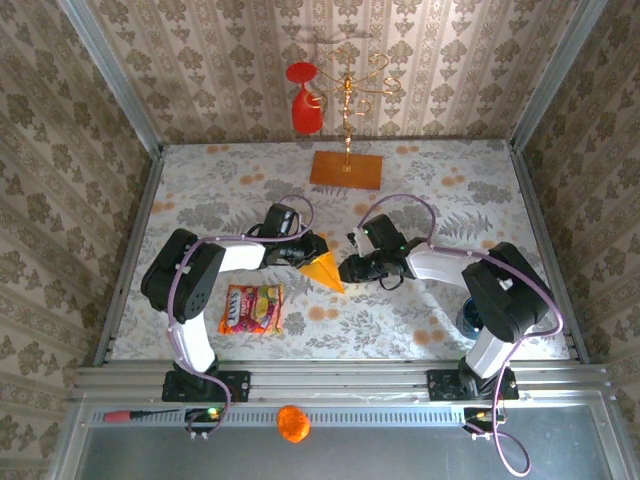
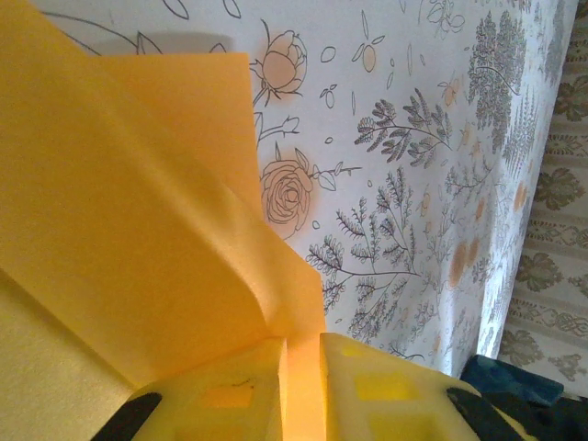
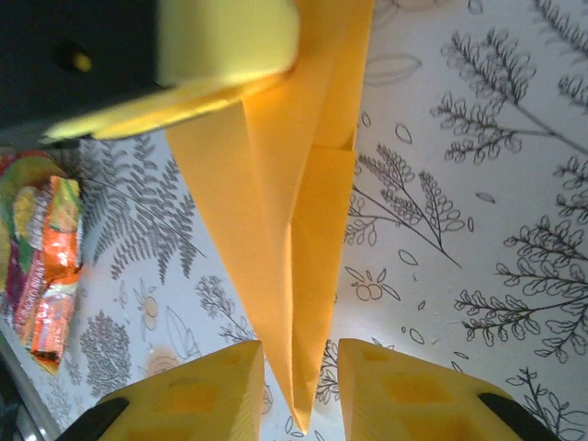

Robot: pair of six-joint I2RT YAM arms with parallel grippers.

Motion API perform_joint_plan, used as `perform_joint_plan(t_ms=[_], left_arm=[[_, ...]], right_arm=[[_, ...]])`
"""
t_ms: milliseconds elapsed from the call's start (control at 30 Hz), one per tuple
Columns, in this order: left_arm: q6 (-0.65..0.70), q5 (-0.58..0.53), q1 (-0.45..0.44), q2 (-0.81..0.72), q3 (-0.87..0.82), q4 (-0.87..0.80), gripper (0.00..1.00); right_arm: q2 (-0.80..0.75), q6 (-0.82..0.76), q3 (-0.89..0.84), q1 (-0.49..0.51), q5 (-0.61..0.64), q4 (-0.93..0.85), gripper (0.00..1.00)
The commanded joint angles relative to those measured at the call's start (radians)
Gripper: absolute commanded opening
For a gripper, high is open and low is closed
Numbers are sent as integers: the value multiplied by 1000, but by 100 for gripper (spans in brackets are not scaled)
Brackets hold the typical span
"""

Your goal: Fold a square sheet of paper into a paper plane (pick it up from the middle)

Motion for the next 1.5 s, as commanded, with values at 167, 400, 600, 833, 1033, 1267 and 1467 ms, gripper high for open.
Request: perform_joint_plan(t_ms=[167,400,600,833,1033,1267,1467], left_arm=[[26,-2,8,17,9,-16,17],[22,-1,9,24,8,-13,17],[22,1,9,33,13,-17,16],[22,0,9,37,10,-19,16],[23,2,10,39,15,-18,17],[24,1,10,40,17,-22,16],[23,2,10,45,17,-20,16]], right_arm=[[14,38,20,0,-105,56,22],[74,44,54,14,-163,70,19],[117,40,69,18,-166,68,18],[134,31,69,19,-152,52,17],[146,23,72,19,-138,37,17],[164,20,73,19,-137,34,16],[165,17,71,19,-126,26,16]])
